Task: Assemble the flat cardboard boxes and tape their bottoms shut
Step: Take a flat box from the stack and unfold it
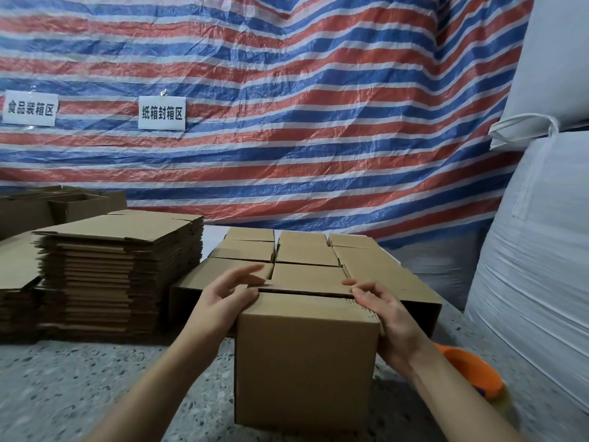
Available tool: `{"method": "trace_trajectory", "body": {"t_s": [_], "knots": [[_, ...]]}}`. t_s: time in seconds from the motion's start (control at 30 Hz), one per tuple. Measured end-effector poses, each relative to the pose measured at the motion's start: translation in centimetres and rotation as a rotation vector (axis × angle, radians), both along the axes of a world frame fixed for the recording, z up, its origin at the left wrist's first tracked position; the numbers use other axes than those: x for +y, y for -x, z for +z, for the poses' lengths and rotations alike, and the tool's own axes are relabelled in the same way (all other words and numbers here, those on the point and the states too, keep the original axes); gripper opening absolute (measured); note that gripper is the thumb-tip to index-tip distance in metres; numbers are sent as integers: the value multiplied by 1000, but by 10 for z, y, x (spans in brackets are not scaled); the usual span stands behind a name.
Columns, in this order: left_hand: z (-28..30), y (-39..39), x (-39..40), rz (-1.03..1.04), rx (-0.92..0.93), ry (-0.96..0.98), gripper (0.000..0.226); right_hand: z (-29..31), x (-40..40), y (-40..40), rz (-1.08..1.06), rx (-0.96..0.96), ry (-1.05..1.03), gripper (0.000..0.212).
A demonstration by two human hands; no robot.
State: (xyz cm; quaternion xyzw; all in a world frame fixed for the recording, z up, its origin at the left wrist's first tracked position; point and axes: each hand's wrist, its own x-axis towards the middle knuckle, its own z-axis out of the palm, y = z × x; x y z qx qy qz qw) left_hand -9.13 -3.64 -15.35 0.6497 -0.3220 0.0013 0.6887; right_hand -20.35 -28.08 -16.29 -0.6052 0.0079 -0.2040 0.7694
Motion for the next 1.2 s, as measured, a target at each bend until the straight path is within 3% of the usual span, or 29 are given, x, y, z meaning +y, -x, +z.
{"method": "trace_trajectory", "body": {"t_s": [0.2,0.3,0.4,0.47,0.6,0.7,0.83,0.93,1.0,1.07,1.13,1.2], "knots": [[3,6,-1,29,-14,-10,33,0,5,-2,-57,-16,14,13],[19,9,4,91,-84,-203,37,2,6,-2,-70,18,50,16],[38,18,0,297,-479,-628,28,3,6,-1,-71,42,66,18],[45,31,-11,364,-726,-793,26,3,5,-1,-56,40,56,18],[41,51,-39,96,-816,-900,52,3,7,1,-42,29,37,14],[36,47,-43,95,-903,-1006,54,7,8,4,-61,68,69,16],[36,43,-44,62,-884,-1023,56,17,-1,7,-41,168,159,25],[37,42,-44,58,-878,-1027,58,22,-24,10,-364,247,551,25],[36,42,-44,58,-865,-1023,57,23,-44,17,-670,415,1072,34],[34,41,-45,60,-858,-1018,56,16,-60,28,-795,661,1494,45],[33,41,-45,67,-864,-1011,57,1,-71,36,-760,875,1655,50],[32,40,-45,70,-874,-997,59,-15,-77,42,-697,999,1689,57]]}}
